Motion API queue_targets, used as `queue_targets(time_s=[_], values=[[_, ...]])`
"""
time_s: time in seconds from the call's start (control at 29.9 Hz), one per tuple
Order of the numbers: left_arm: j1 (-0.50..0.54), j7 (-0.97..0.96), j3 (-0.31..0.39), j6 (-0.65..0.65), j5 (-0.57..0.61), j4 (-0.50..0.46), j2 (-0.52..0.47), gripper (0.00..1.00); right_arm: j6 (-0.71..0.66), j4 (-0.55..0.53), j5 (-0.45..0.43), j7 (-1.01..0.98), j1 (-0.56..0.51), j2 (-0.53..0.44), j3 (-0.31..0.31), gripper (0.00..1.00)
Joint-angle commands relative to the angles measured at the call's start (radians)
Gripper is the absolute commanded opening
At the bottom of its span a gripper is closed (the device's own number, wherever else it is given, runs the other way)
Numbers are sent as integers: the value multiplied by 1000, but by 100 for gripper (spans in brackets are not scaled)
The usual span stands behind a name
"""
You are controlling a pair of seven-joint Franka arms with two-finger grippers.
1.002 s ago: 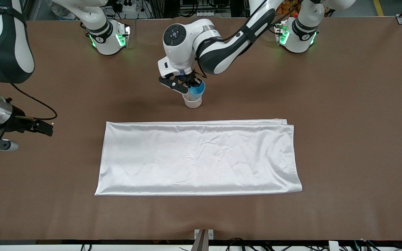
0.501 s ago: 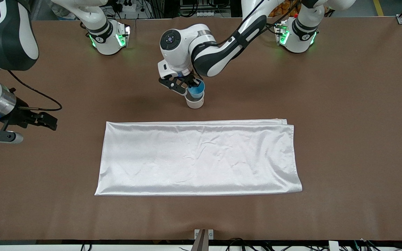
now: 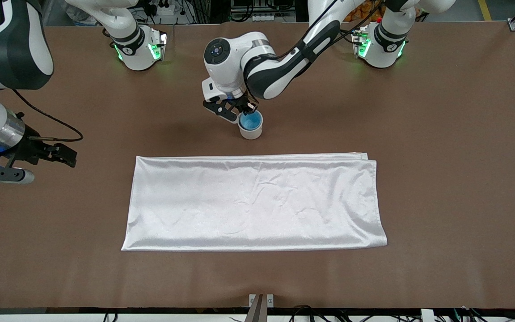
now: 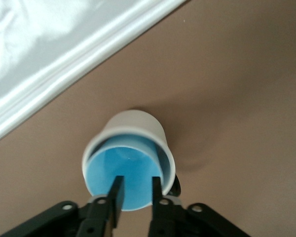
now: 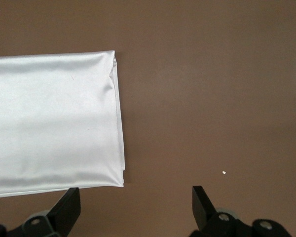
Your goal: Place blue cup into white mug on table
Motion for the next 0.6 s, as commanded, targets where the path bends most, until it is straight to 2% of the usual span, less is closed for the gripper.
queue_targets(time_s=[0.0, 0.17, 0.33, 0.57], values=[[29, 44, -5, -10, 31, 6, -45, 100, -5, -2, -2, -7, -3, -21, 1, 100], [55, 60, -5, -36, 15, 3, -98, 100, 3, -4, 10, -5, 2, -21, 1, 100], [73, 63, 6, -136, 15, 0, -186, 100, 4, -14, 108, -7, -12, -35, 0, 100], [112, 63, 55, -279, 11, -13, -345, 100, 6, -47, 116, -7, -15, -81, 0, 100]])
